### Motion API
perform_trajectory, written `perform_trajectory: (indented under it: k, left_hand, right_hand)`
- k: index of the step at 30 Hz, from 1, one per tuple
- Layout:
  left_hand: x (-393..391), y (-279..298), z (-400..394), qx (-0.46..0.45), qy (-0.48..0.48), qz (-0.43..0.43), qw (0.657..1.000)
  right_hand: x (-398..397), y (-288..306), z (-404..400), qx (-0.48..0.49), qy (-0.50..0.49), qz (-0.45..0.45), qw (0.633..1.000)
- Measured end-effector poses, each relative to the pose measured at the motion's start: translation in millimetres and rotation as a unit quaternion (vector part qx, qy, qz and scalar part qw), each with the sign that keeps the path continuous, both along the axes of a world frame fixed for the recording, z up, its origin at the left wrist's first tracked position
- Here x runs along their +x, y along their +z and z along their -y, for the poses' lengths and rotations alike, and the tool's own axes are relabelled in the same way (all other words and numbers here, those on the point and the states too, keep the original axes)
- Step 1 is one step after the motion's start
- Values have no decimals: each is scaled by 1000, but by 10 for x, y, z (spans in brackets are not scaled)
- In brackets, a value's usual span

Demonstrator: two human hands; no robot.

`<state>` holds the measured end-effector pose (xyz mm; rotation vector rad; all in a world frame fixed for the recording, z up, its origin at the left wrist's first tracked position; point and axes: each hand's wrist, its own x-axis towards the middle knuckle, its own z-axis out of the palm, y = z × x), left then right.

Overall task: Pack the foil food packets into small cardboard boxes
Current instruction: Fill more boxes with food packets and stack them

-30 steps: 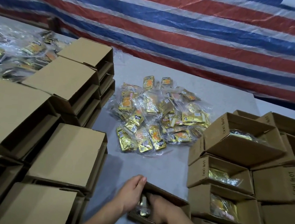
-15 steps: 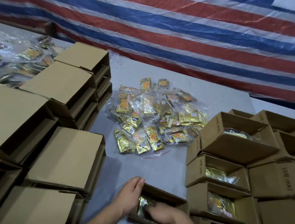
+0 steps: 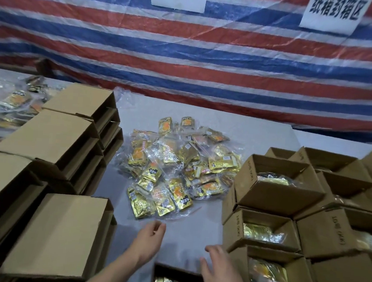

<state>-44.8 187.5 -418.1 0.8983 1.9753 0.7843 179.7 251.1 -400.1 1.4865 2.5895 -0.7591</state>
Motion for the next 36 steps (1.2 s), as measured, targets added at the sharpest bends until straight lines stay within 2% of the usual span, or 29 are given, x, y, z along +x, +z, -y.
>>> perform_trajectory:
  k: [5,9,15,17,20,23,26,29,33,36]
  left_hand:
    - [-482,162,-814,-10,-32,-170,985]
    - [-731,249,-1434,-17,-73,-270,960]
    - [-814,260,-2437,-36,-111,-362,925]
    - [-787,188,-2705,-54,-122,-395,909]
    - [-767,53,-2983,-88,-150,-447,877]
    - [-754,-52,-3143,-125,-169,-456,865]
    - [-750,-164,-3204,-147,-165,-423,879]
    - [-739,-270,-3241,-157,-154,-432,875]
    - [-709,-299,-3231,-177,-130,-419,881]
    - [-710,-190,-3187,-135,-117,-405,896]
  right_hand:
    - [-26,-96,64,-38,-62,-7,997]
    - [-57,-74,19,-59,-66,-5,996]
    - [-154,-114,-143,-109,-85,21,990]
    - [-154,-127,-117,-138,-51,36,988]
    - [-67,-168,-139,-142,-86,4,986]
    - [10,-115,-81,-90,-70,-9,993]
    - [28,-156,-18,-63,-61,-57,995]
    - [24,-183,7,-54,-61,-87,993]
    - [40,-228,20,-48,-58,-80,994]
    - [34,-240,4,-39,-56,-56,996]
